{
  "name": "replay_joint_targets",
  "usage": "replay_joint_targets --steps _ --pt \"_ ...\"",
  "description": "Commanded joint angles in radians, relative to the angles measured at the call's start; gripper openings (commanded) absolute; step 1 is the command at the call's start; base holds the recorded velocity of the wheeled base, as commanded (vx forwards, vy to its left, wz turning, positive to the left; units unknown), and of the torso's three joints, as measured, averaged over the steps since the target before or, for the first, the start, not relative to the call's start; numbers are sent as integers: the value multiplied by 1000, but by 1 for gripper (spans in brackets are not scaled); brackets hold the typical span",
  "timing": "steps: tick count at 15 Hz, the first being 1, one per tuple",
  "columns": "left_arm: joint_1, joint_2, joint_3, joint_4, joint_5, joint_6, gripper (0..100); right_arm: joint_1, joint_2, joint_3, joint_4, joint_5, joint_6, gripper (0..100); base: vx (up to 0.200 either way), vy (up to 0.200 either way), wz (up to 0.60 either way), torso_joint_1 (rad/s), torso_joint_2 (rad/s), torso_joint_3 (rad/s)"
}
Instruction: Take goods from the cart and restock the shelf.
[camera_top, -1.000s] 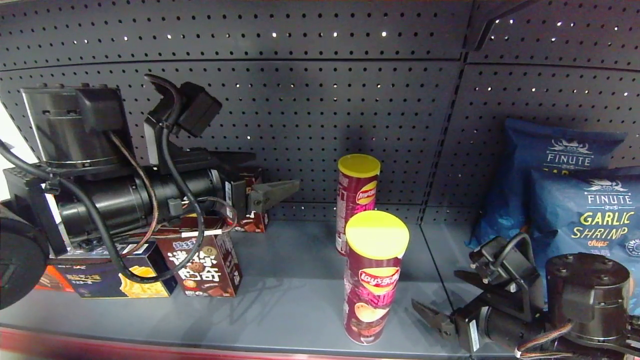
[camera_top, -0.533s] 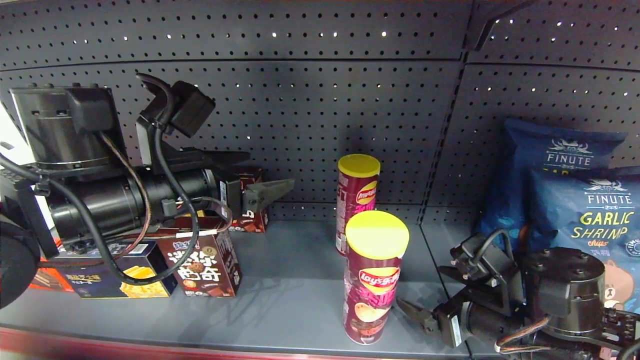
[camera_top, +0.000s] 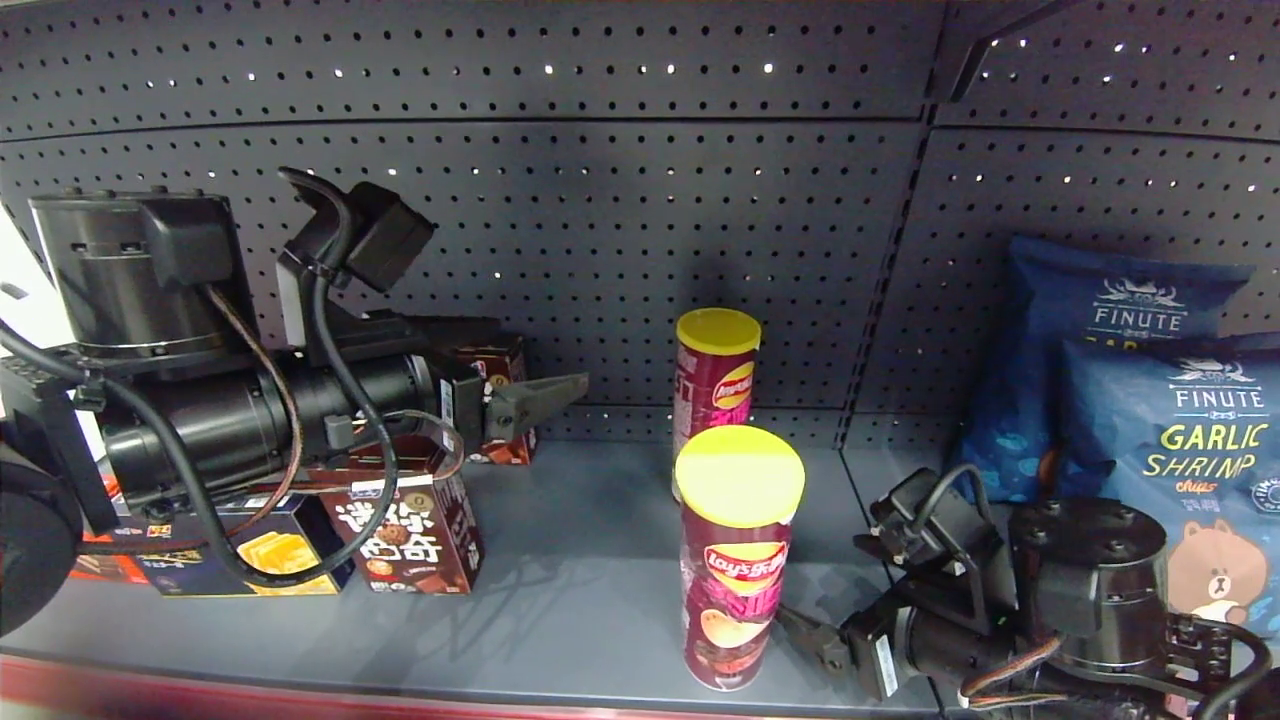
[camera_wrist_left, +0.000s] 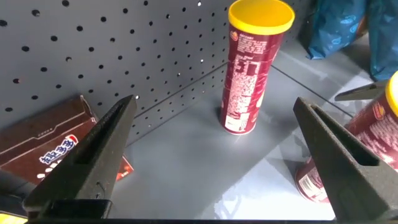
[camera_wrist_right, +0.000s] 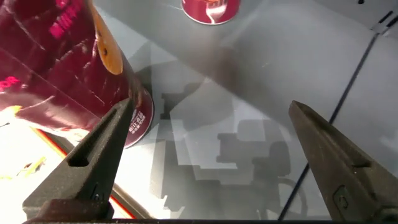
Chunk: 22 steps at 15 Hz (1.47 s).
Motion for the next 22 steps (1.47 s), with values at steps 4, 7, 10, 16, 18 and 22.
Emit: replay_joint_targets --steps 4,7,10,16,18,22 --pt "-1 4 -1 0 -2 2 100 7 7 6 0 -1 1 100 0 0 0 0 0 0" --pt "-1 4 2 0 -2 2 100 8 -1 13 0 -1 1 100 0 0 0 0 0 0" --pt "-1 4 2 -2 -2 2 100 8 -1 13 0 -1 1 100 0 0 0 0 0 0" --pt "-1 5 4 0 -2 2 100 10 0 12 0 -1 1 100 0 0 0 0 0 0" --pt "-1 5 4 -2 -2 2 100 10 3 12 0 -1 1 100 0 0 0 0 0 0" --pt "-1 5 4 -2 -2 2 100 16 7 10 0 0 1 100 0 0 0 0 0 0"
